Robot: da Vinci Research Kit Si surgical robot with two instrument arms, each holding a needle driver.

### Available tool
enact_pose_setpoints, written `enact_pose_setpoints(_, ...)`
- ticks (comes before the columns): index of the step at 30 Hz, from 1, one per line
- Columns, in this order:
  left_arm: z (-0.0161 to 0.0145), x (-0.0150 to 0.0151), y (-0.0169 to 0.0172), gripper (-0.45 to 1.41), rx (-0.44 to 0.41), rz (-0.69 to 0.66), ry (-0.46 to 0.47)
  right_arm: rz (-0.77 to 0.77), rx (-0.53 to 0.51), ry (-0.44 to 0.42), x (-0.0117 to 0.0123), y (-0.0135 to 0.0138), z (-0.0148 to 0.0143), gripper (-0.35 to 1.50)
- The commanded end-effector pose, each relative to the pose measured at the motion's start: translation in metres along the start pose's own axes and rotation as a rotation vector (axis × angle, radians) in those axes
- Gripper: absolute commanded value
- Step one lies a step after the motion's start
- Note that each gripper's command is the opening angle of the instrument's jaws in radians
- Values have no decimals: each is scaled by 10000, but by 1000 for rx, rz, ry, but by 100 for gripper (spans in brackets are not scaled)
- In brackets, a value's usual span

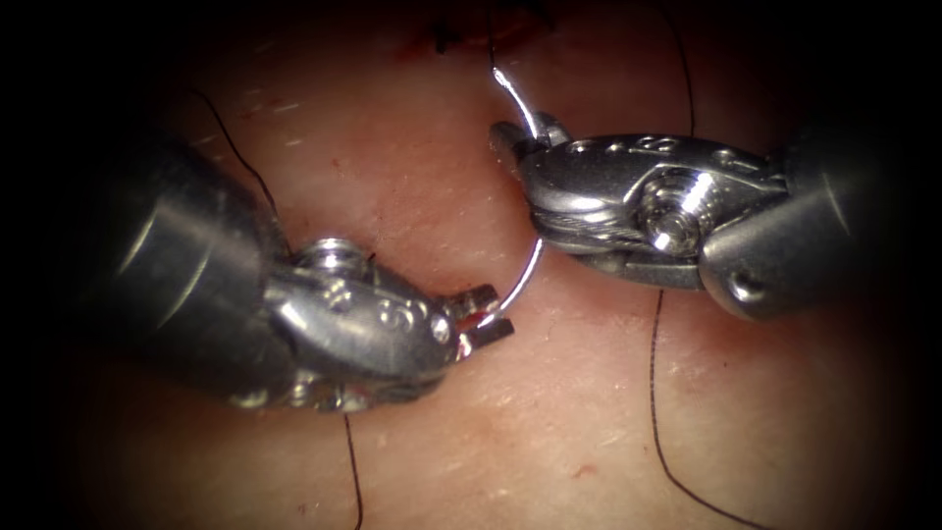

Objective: Wound Closure

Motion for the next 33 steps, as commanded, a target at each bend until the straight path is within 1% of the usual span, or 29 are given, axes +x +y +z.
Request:
enact_pose_setpoints(1, 1, 0, 17, 61, -11, -20, 11, 3, 22, 3, -10, -10, -2, -35)
enact_pose_setpoints(2, -3, 0, 12, 68, -14, -41, 18, -26, 56, 15, -11, -9, -3, -35)
enact_pose_setpoints(3, -5, -1, 9, 84, -16, -65, 18, -37, 71, 24, -11, -8, -3, -35)
enact_pose_setpoints(4, -8, -1, 6, 93, -33, -102, 25, -59, 86, 36, -12, -7, -4, -35)
enact_pose_setpoints(6, -13, -3, 0, 103, -84, -156, 57, -112, 137, 66, -12, -6, -3, -35)
enact_pose_setpoints(7, -17, -5, -3, 108, -135, -183, 83, -129, 164, 89, -12, -6, -3, -35)
enact_pose_setpoints(9, -23, -7, -8, 111, -189, -227, 120, -166, 238, 152, -10, -5, -3, -35)
enact_pose_setpoints(11, -32, -10, -15, 111, -222, -250, 153, -176, 266, 209, -7, -4, -4, -35)
enact_pose_setpoints(15, -40, -18, -25, 110, -235, -270, 159, -186, 317, 284, -2, -7, -9, -35)
enact_pose_setpoints(18, -41, -24, -31, 108, -240, -285, 164, -160, 343, 312, 1, -10, -13, -35)
enact_pose_setpoints(20, -39, -27, -34, 108, -246, -300, 170, -135, 361, 313, 2, -12, -14, -35)
enact_pose_setpoints(22, -36, -29, -35, 106, -263, -310, 180, -90, 412, 333, 2, -14, -13, -35)
enact_pose_setpoints(26, -27, -29, -36, 104, -339, -354, 215, 4, 543, 376, 3, -16, -12, -35)
enact_pose_setpoints(30, -21, -29, -37, 104, -432, -404, 270, 84, 693, 395, 3, -13, -9, -35)
enact_pose_setpoints(33, -20, -28, -38, 103, -503, -453, 315, 99, 771, 401, 0, -12, -5, -35)
